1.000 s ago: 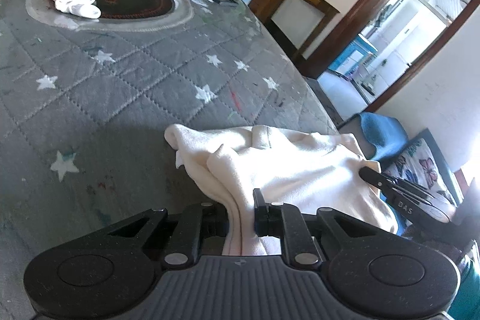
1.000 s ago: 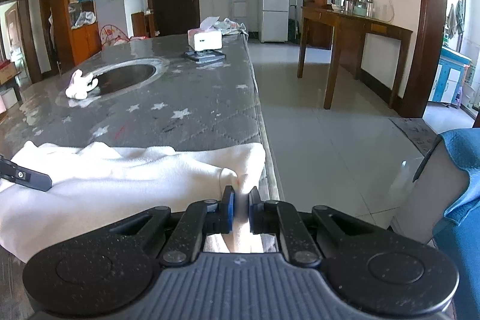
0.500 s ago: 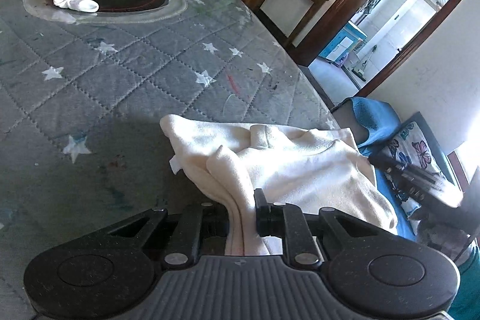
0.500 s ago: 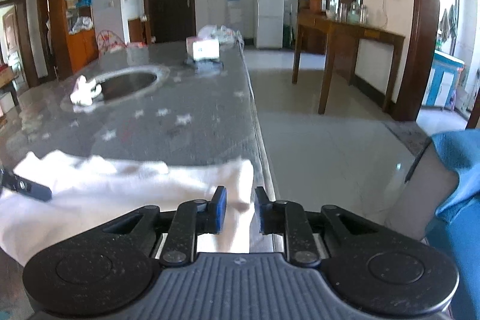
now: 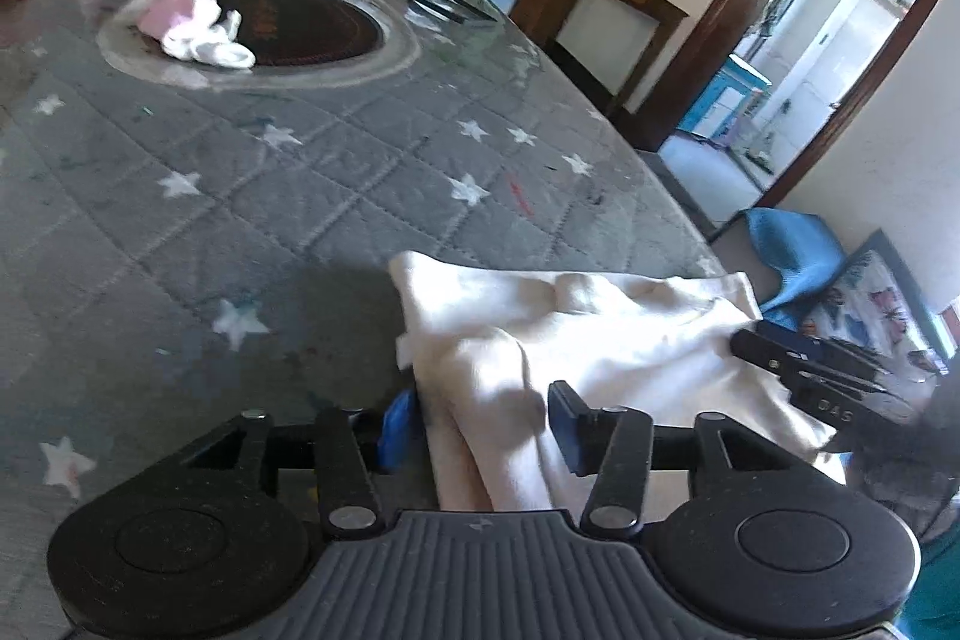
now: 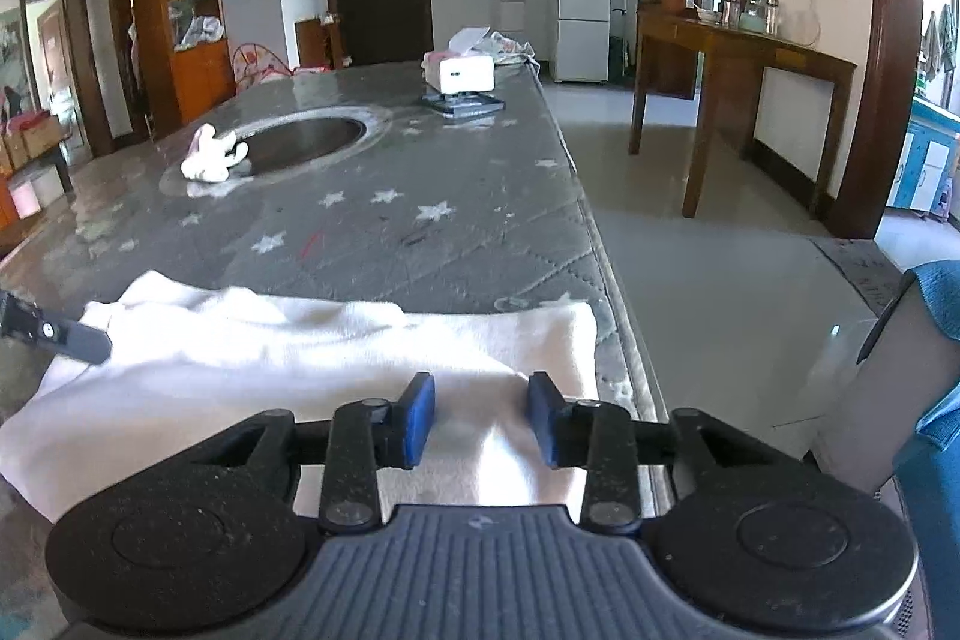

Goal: Fold clothes

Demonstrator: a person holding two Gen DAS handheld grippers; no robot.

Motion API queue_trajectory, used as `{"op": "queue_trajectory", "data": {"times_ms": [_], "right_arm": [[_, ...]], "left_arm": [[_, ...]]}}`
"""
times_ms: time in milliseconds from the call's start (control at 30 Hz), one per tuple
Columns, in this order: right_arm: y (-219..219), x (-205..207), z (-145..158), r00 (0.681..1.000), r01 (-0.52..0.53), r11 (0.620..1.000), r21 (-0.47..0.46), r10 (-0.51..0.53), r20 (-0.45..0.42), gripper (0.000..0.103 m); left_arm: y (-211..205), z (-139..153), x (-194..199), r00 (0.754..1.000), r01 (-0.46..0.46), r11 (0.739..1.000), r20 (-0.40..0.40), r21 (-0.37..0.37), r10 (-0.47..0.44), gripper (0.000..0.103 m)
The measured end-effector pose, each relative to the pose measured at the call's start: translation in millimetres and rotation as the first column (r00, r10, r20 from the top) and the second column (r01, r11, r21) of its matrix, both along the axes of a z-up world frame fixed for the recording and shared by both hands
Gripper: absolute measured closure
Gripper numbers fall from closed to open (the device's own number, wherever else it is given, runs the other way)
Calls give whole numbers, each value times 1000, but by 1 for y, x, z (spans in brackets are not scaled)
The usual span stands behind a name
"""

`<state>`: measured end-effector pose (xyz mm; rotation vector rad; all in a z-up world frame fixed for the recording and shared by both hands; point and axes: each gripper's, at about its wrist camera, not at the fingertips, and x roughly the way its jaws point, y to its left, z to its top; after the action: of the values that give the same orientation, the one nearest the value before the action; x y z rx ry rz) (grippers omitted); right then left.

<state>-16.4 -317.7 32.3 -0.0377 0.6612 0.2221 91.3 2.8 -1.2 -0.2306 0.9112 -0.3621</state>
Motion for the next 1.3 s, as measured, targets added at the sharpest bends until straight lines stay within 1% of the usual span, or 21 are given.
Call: {"op": "queue_trajectory", "data": {"times_ms": [67, 167, 233, 367, 500, 600, 700, 800, 1000, 1133, 1300], "right_arm": [[1, -2, 2, 1000, -5, 1000, -4, 5, 8, 67], [2, -9, 10, 999, -21, 1000, 1, 21, 32, 65], [5, -14, 14, 998, -42, 999, -3, 42, 40, 62], [14, -25, 17, 995, -92, 996, -18, 93, 42, 61], [15, -44, 21, 990, -129, 992, -15, 129, 49, 61], [14, -56, 24, 988, -144, 990, -15, 144, 55, 61], [13, -70, 25, 986, -153, 988, -21, 154, 56, 61], [12, -80, 24, 985, -160, 987, -27, 161, 55, 61], [9, -85, 14, 986, -166, 985, -45, 167, 15, 62], [9, -80, 25, 982, -187, 982, -40, 188, 25, 62], [17, -55, 45, 974, -217, 975, -46, 220, 63, 63]], "left_arm": [[-1, 1, -2, 1000, -8, 999, 14, 36, 8, 48], [-4, 6, -10, 999, -13, 998, 48, 58, 11, 47], [-8, 13, -18, 996, -23, 997, 91, 71, 16, 47], [-16, 27, -33, 987, -5, 998, 159, 57, -4, 47], [-30, 31, -47, 978, 68, 997, 193, 33, -73, 48], [-43, 27, -57, 970, 137, 990, 199, 26, -140, 49], [-53, 20, -67, 959, 191, 981, 207, 36, -195, 55], [-56, 12, -70, 958, 205, 978, 197, 47, -210, 56], [-57, -3, -68, 963, 211, 975, 160, 66, -219, 57], [-57, 4, -69, 960, 216, 975, 172, 59, -223, 57], [-68, 9, -68, 948, 245, 968, 198, 47, -250, 57]]}}
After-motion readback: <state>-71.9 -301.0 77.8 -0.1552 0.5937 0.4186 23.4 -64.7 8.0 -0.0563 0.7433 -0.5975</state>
